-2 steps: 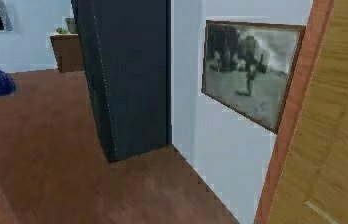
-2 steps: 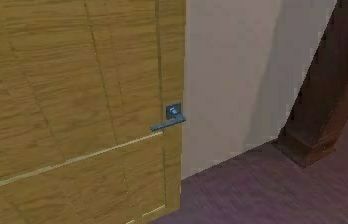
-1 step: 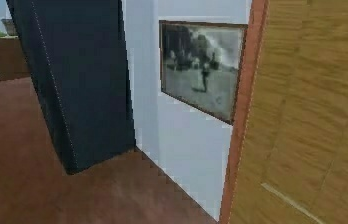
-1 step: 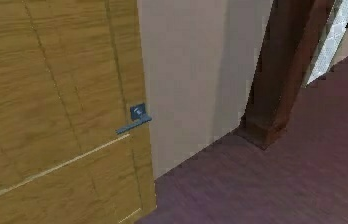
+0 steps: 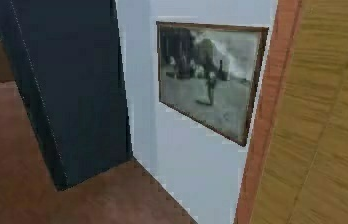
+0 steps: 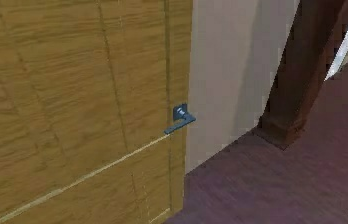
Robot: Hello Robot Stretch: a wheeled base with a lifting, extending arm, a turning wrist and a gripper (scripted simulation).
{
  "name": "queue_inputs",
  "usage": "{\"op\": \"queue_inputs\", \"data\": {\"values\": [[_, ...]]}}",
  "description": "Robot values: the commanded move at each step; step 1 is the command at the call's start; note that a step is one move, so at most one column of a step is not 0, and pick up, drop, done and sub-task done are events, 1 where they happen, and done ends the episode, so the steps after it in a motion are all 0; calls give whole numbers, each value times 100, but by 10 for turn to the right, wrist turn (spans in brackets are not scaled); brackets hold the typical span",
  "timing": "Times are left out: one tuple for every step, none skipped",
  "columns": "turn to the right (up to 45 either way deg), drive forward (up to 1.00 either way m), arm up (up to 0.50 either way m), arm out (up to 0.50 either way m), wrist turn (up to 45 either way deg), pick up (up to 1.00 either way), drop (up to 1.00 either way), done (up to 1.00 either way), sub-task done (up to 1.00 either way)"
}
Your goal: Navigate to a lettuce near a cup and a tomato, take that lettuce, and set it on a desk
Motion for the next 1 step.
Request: {"op": "queue_inputs", "data": {"values": [[-300, 0, 0, 0, 0, 0, 0, 0, 0]]}}
